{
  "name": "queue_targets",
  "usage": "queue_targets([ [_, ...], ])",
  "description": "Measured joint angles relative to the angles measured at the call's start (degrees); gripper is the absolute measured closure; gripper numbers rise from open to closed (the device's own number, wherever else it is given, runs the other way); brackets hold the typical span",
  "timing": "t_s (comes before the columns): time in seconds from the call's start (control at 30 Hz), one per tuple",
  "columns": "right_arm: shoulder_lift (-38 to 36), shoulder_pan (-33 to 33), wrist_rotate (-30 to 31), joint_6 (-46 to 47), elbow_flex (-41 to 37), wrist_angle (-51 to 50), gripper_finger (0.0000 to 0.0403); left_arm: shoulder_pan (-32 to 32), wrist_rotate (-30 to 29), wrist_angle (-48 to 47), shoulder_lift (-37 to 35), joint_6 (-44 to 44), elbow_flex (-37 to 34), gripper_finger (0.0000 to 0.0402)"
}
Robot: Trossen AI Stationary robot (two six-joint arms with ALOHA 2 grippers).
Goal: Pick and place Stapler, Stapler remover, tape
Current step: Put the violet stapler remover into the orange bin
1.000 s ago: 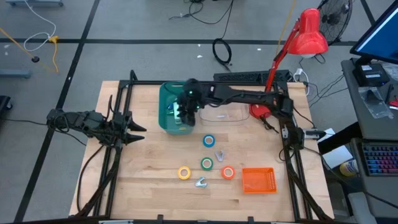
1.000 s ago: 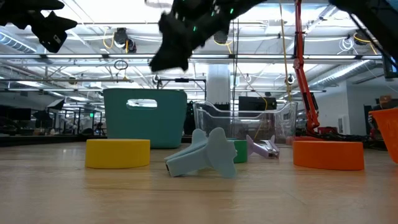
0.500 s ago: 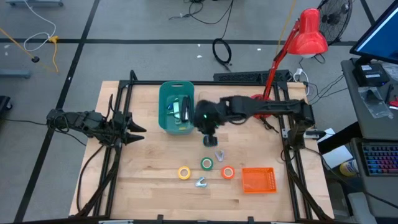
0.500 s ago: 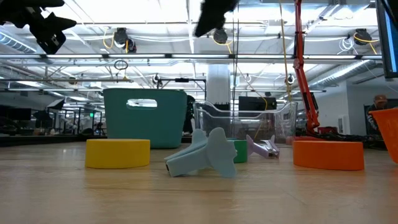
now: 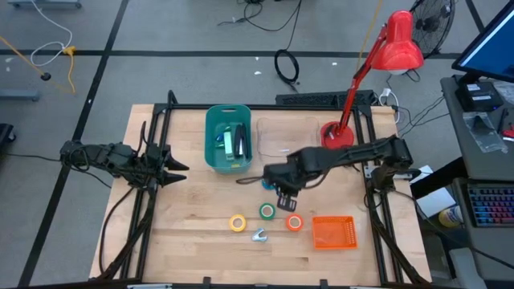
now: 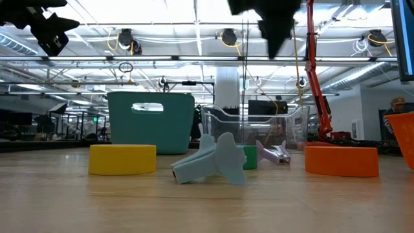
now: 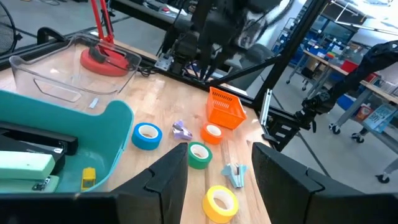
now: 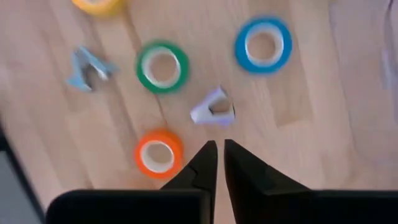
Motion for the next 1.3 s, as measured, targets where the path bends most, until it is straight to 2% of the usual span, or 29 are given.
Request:
queue_targets([
  [0.2, -4.7, 1.8, -0.5, 7.4, -14.8, 9.7, 0.0365, 0.0, 0.0, 0.0, 0.0, 0.0, 0.0, 0.0222],
  [0.27, -5.9, 1.6, -1.6, 10.0, -19.9, 16.5, 0.0354, 0.0, 0.0, 0.0, 0.0, 0.0, 0.0, 0.0222],
  [0.43, -10.3, 0.1, -1.8, 19.0, -30.3, 28.4, 0.031, 0.0, -0.1, 0.0, 0.0, 0.0, 0.0, 0.0222],
  [0.5, -11.4, -1.0, -1.9, 23.3, -33.8, 30.2, 0.029, 0.0, -0.3, -0.1, 0.0, 0.0, 0.0, 0.0222],
  [0.67, -11.6, -4.1, -9.8, 28.9, -39.6, 38.9, 0.0255, 0.0, -0.6, -0.2, 0.0, 0.1, 0.0, 0.0222],
  [0.8, -9.6, -5.5, -12.2, 30.5, -41.8, 45.1, 0.0251, 0.0, -1.6, -0.4, 0.0, 0.4, 0.0, 0.0222],
  [1.07, -9.5, -7.5, -10.7, 31.1, -42.1, 45.7, 0.0265, 0.0, -5.8, -0.5, 0.0, 0.8, 0.0, 0.0222],
  [1.3, -9.5, -7.4, -10.4, 32.5, -42.1, 43.4, 0.0265, 0.0, -6.5, -0.5, 0.0, 0.6, 0.0, 0.0222],
])
